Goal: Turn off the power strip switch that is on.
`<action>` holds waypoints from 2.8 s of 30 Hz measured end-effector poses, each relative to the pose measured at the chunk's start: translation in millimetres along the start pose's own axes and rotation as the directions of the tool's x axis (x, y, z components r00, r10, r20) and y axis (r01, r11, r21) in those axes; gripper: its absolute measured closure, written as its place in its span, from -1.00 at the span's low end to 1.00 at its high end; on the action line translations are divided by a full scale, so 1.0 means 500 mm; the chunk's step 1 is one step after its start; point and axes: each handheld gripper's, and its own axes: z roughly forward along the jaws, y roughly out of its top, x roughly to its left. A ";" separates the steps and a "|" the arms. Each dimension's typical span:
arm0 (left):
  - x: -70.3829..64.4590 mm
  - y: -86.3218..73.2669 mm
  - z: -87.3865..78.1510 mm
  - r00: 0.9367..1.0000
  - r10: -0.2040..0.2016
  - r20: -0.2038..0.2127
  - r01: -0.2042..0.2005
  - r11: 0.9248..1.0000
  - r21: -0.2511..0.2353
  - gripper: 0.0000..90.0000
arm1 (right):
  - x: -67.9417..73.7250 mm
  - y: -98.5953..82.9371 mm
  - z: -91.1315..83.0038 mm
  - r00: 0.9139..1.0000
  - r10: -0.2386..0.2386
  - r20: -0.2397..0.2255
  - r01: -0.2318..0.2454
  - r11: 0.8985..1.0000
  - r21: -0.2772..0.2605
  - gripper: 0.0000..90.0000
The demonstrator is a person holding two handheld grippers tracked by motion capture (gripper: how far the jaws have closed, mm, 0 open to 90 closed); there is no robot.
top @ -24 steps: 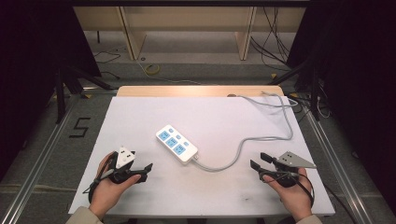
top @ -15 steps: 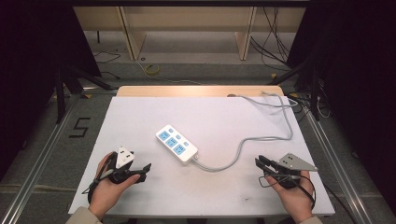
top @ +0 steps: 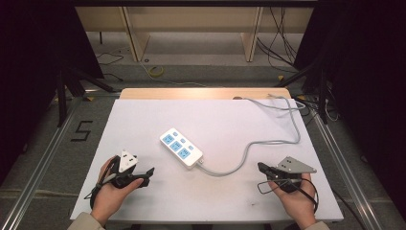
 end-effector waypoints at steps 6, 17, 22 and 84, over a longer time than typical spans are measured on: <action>-0.001 0.000 0.001 1.000 -0.008 -0.001 0.008 1.000 -0.002 -0.51 | 0.007 0.014 0.002 1.000 -0.009 -0.016 0.009 1.000 -0.006 1.00; 0.000 -0.001 0.002 1.000 -0.007 0.001 0.007 1.000 0.004 -0.51 | 0.021 0.041 0.013 0.999 -0.036 -0.030 0.036 0.999 -0.002 1.00; -0.001 -0.001 0.002 1.000 -0.001 0.003 0.001 1.000 0.009 -0.51 | 0.023 0.046 0.016 0.999 -0.038 -0.034 0.038 0.999 0.001 1.00; -0.004 0.000 0.008 1.000 0.022 0.001 -0.022 1.000 0.017 -0.50 | 0.067 0.129 0.084 0.990 -0.112 -0.091 0.119 0.990 0.071 1.00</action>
